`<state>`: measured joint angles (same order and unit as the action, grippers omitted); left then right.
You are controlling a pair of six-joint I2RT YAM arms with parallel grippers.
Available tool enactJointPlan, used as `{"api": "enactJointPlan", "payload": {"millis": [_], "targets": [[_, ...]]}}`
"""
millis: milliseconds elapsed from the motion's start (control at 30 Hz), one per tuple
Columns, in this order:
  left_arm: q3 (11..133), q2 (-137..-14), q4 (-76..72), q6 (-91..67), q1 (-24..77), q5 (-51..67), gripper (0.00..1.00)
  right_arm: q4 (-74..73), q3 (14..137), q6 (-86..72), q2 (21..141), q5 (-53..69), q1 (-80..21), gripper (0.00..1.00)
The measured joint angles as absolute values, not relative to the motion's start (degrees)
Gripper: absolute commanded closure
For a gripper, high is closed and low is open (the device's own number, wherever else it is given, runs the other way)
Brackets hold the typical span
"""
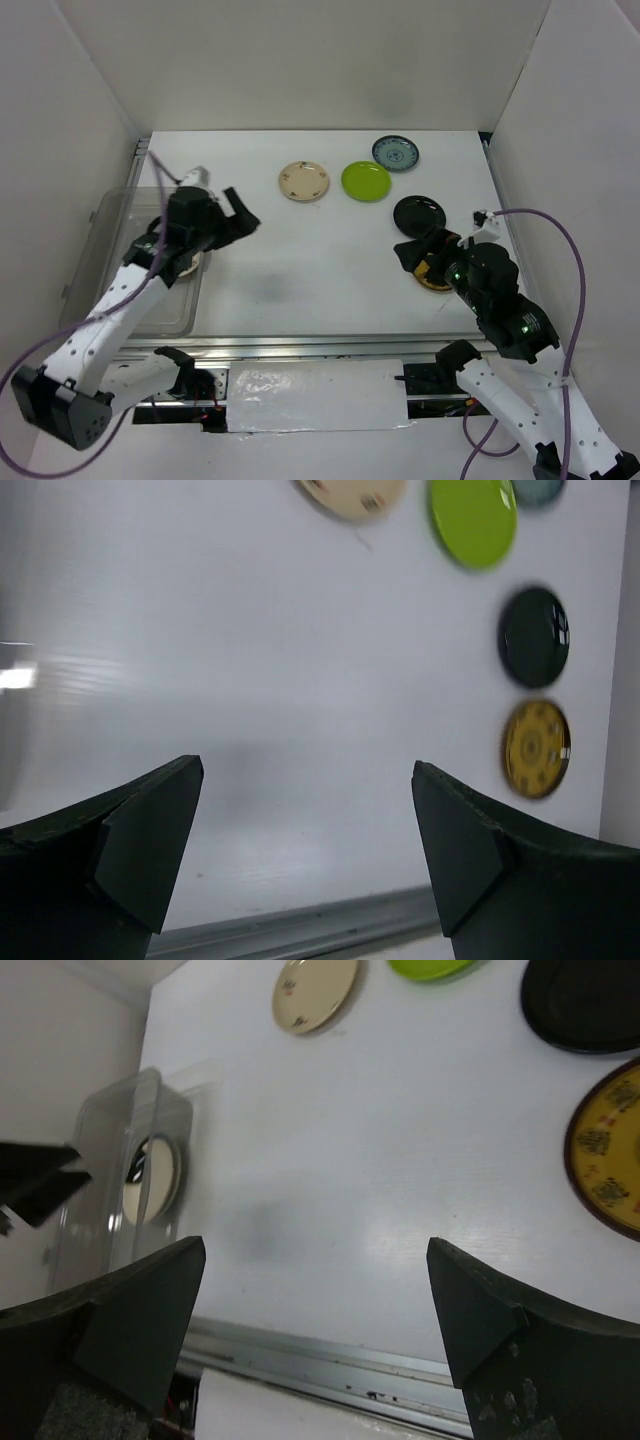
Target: Place the plates into the plastic bin on the countertop
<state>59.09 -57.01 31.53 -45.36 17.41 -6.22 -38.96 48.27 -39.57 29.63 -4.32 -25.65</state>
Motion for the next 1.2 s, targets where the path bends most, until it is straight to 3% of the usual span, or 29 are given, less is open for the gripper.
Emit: {"api": "enactJointPlan", "payload": {"millis": [267, 467, 667, 967, 1100, 1200], "targets": [[59.48, -83.02, 12.78, -46.98, 44.97, -2.59, 0.01, -44.14, 51.24, -44.84, 27.59, -14.76, -24.36, 0.0], [73.41, -110.87, -0.3, -51.7, 49.84, 2.81, 0.01, -46.0, 54.17, -45.95, 25.15, -16.34, -24.01, 0.0], [91.09, -128.2, -5.78, -55.9, 52.03, 3.4, 0.02, -47.46, 54.13, -45.89, 24.36, -16.01, -23.94, 0.0], [104.92, -138.89, -6.0, -60.6, 53.32, 3.38, 0.28, -47.66, 53.93, -45.5, 21.04, -14.24, -23.83, 0.0], [105.56, -140.11, -5.89, -61.67, 53.34, 3.49, 0.61, -47.64, 53.47, -45.52, 21.04, -13.15, -23.83, 0.0], [105.58, -140.79, -6.02, -61.98, 53.36, 4.21, 0.64, -47.62, 52.95, -45.52, 21.04, -12.58, -23.83, 0.0]]}}
